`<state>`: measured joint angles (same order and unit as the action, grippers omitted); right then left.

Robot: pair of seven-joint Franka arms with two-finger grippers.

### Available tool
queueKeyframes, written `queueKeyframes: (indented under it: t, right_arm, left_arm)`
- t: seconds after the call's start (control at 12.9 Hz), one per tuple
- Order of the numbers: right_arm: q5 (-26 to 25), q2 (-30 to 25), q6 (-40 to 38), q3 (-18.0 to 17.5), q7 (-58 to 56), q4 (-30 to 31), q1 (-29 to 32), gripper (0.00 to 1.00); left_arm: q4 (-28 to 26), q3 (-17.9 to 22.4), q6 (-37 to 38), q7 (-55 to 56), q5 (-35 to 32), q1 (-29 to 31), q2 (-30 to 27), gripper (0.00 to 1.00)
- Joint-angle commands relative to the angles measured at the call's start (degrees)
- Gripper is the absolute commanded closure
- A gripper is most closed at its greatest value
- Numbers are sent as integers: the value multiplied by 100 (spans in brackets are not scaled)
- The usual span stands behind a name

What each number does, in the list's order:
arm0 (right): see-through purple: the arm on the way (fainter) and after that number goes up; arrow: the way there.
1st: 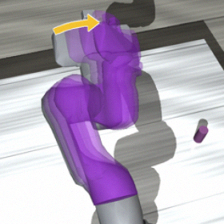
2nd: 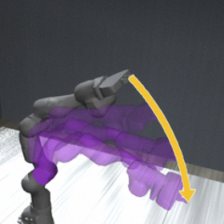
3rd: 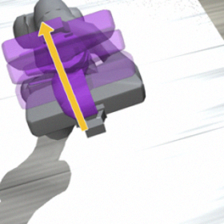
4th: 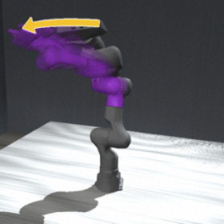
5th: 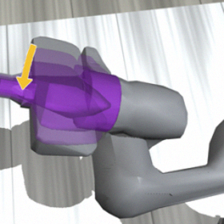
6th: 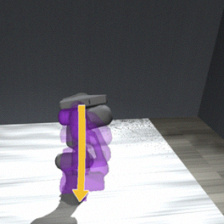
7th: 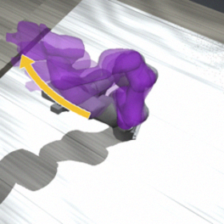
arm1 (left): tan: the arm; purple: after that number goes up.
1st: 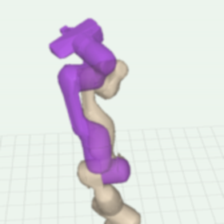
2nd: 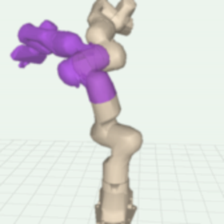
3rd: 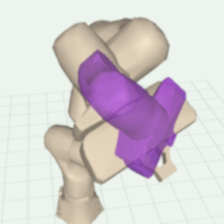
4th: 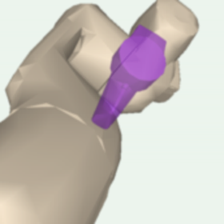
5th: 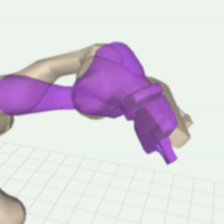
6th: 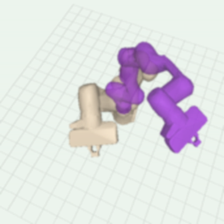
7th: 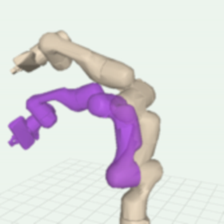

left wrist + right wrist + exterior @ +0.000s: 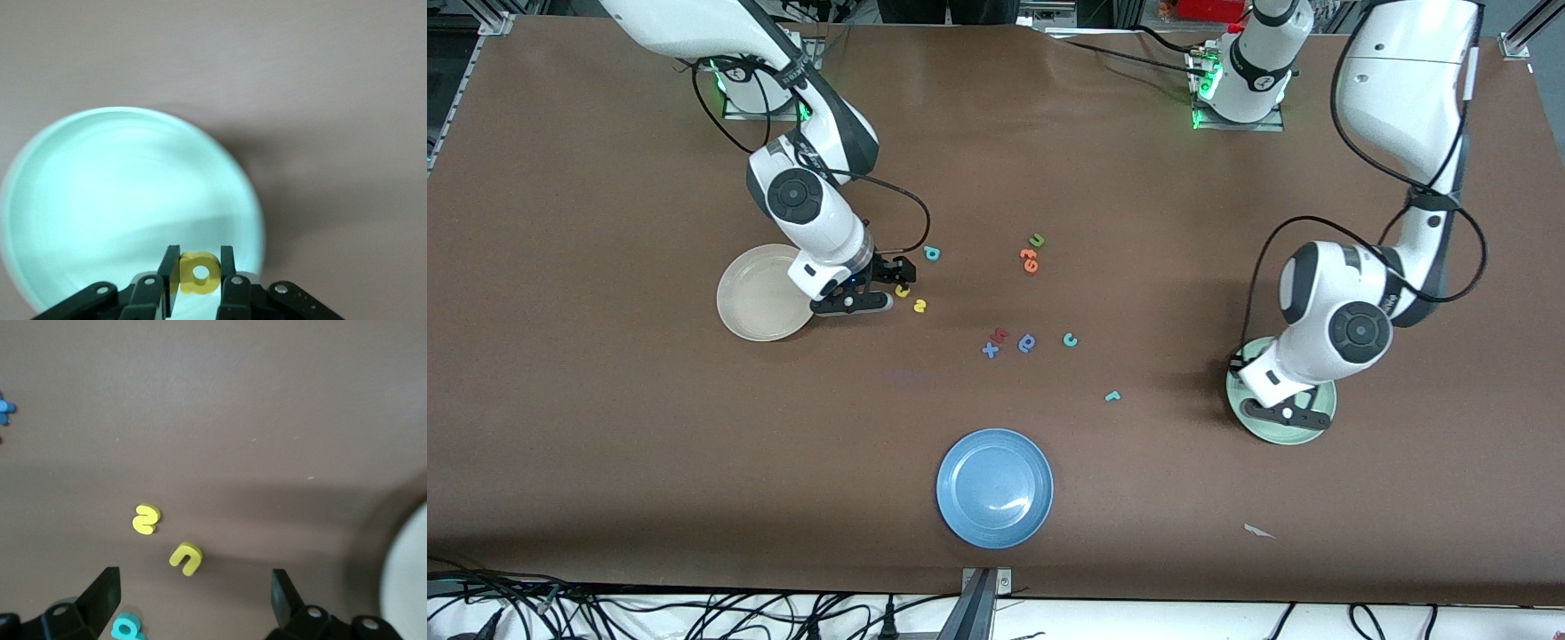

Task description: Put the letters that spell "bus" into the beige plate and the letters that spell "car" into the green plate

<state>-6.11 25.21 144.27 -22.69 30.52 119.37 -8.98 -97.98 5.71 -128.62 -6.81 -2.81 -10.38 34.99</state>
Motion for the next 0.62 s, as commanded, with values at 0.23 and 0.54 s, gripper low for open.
queueKeyframes:
  t: [0.23,0.54]
  right_arm:
    - [-110,362,453,10,191,86,-244,0]
    - [-529,485,637,194,340,314,-393,0]
  left_arm:
    - [559,-114,56,-604,721,116,209,0]
    - [622,-123,21,1209,1151,-401,394,0]
